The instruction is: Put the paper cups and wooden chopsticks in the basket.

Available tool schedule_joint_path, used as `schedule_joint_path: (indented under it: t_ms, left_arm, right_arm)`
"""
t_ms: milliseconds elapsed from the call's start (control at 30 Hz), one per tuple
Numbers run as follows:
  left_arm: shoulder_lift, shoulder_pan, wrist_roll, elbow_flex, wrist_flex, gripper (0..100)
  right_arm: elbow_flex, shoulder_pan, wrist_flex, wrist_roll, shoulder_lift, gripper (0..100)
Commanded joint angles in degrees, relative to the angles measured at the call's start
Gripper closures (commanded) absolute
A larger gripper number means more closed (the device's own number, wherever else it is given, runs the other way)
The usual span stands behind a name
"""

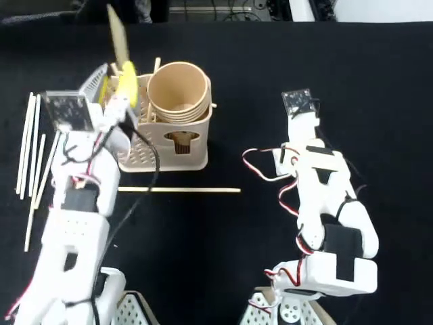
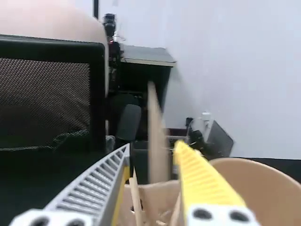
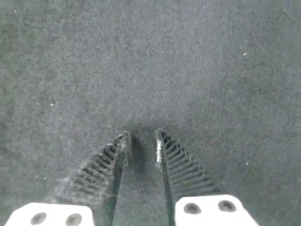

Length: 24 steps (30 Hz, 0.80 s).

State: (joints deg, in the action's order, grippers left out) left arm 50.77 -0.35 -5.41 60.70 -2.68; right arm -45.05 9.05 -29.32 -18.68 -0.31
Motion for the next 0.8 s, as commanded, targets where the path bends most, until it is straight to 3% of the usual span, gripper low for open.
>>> schedule_joint_path:
  t_ms: [0, 167, 400, 500, 600, 767]
  left_arm:
    - [7.74, 1.54, -1.93, 1.89, 4.40, 81]
    - [8.44, -4.35, -1.93, -1.89, 10.73, 81]
    - [7.74, -22.90, -5.98, -16.40, 35.34, 81]
    - [4.66, -30.81, -5.80, -19.47, 40.00, 81]
    - [-2.20, -36.35, -0.88, -21.14, 39.74, 81]
    - [-21.27, -38.46, 10.99, -28.88, 40.09, 81]
  right_arm:
    - [0.31, -0.79, 0.79, -0.62, -2.59, 90.7]
    - [0.31, -0.79, 0.79, -0.62, -2.59, 90.7]
    - [0.31, -0.79, 0.79, -0.62, -2.59, 90.7]
    - [0.31, -0.79, 0.79, -0.62, -2.59, 90.7]
    - [0.22, -0.79, 0.70, -0.62, -2.59, 90.7]
    - [0.22, -0.79, 0.62, -0.62, -2.59, 90.7]
